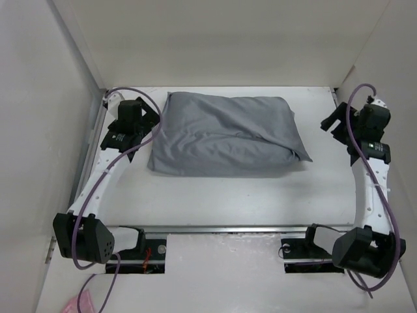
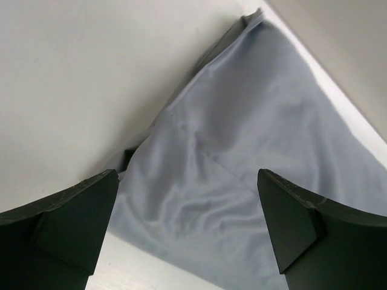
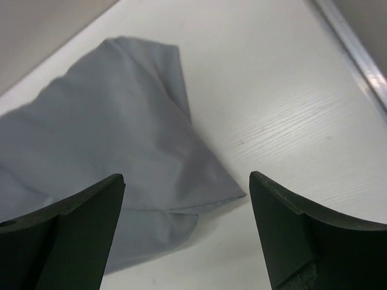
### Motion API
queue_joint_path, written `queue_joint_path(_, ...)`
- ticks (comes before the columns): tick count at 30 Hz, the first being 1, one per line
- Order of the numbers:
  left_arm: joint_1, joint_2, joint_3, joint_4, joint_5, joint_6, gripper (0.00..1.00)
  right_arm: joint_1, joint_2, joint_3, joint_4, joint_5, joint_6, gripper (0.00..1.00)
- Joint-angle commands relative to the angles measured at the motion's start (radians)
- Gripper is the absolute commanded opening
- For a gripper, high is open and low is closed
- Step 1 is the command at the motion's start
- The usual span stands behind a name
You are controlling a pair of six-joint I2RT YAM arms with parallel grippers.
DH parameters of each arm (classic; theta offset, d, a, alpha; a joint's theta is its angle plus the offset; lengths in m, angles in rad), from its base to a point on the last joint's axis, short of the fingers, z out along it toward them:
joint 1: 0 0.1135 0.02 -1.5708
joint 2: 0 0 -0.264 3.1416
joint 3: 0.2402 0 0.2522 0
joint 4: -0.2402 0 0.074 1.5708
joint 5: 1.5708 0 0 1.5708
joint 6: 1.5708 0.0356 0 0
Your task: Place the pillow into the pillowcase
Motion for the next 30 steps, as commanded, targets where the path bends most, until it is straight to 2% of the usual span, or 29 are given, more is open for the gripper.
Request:
queue_joint_path(1, 0.0, -0.005, -0.013, 0.123, 0.039, 0.068, 1.0, 0.115, 0.033, 0.007, -0.011, 0.052, -0.058, 0.9)
queue_joint_path(5, 0.0, 0.052, -0.05, 0.225, 0.148, 0.11, 1.0, 0.247, 0.106, -0.019, 0.075, 0.04, -0.057, 0.98)
queue_joint_path(9, 0.0, 0.122, -0.082, 0.33, 0.232, 0.12, 1.0, 0.299, 0.298, -0.03, 0.144, -0.017, -0.018, 0.98)
queue_joint_path(13, 0.0, 0.24, -0.124, 0.391, 0.289, 0.12, 1.0, 0.299, 0.412, -0.084, 0.221, -0.063, 0.029, 0.98)
queue_joint_path(19, 0.018, 0.425, -0.191, 0.391, 0.337, 0.1, 1.0, 0.299, 0.478, -0.098, 0.207, 0.058, 0.033, 0.98)
queue_joint_path(24, 0.052, 0.448, -0.175, 0.324, 0.303, 0.11, 1.0, 0.299, 0.411, -0.05, 0.184, 0.08, 0.007, 0.98)
queue_joint_path(26, 0.066, 0.379, -0.13, 0.263, 0.278, 0.129, 1.0, 0.299, 0.351, -0.027, 0.184, 0.138, -0.009, 0.98)
queue_joint_path(30, 0.066, 0.18, -0.046, 0.18, 0.144, 0.129, 1.0, 0.308, 0.121, -0.004, 0.216, 0.182, -0.043, 0.99)
